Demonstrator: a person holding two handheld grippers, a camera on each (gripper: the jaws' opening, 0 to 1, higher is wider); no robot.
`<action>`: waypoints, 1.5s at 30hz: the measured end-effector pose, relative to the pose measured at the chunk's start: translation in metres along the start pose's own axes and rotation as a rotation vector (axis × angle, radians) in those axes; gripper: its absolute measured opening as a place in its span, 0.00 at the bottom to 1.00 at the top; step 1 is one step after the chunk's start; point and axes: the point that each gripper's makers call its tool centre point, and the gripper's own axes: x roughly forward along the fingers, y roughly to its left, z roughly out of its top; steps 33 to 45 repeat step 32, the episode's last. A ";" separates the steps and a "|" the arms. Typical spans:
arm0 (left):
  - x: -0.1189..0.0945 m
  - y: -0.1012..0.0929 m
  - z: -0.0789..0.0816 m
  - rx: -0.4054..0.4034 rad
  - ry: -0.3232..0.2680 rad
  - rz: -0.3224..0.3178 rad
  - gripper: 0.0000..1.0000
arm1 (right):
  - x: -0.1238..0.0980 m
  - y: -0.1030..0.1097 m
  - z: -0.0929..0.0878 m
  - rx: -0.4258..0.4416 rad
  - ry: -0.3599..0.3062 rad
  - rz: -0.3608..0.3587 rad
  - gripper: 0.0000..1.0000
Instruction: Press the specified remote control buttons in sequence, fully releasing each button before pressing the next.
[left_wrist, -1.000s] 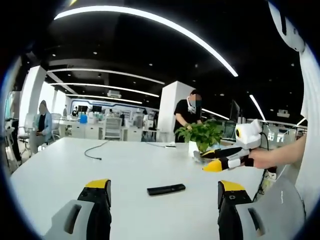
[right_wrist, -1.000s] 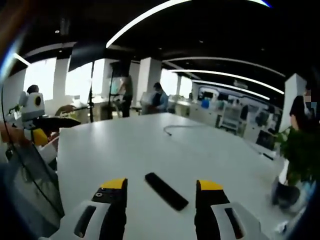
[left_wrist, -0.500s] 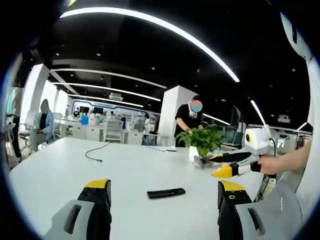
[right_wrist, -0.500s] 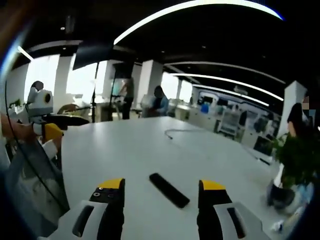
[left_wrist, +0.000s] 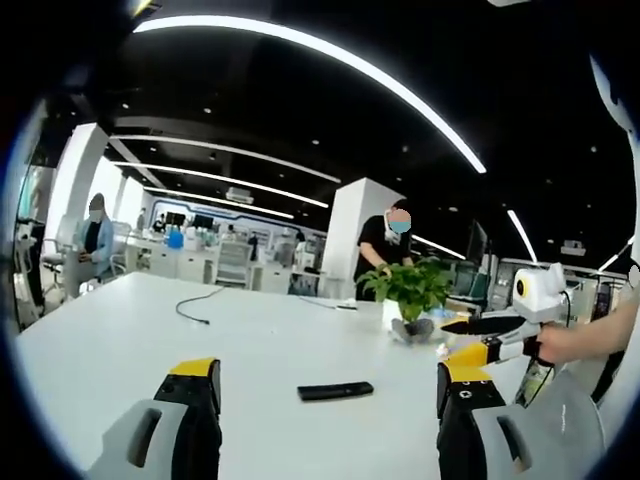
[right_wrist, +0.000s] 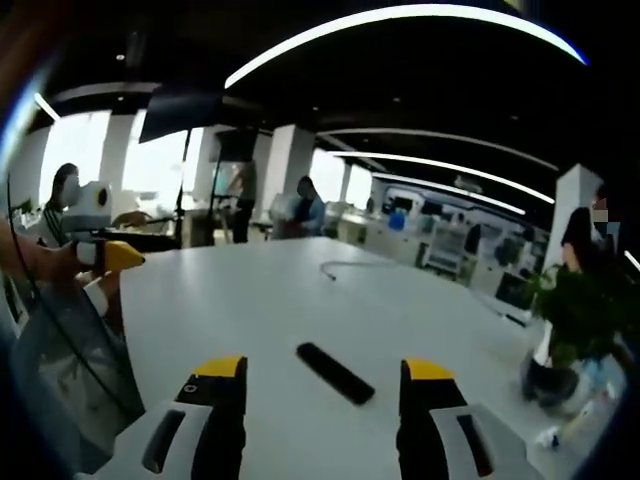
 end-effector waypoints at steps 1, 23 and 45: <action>0.000 0.000 0.000 0.001 -0.001 0.001 0.93 | -0.001 0.000 -0.001 0.002 0.000 -0.003 0.60; -0.001 0.006 -0.001 0.024 0.005 0.030 0.96 | -0.019 -0.007 -0.016 0.041 -0.047 -0.076 0.80; -0.002 0.008 -0.001 0.022 0.004 0.038 0.96 | -0.027 -0.018 -0.013 -0.005 -0.068 -0.139 0.96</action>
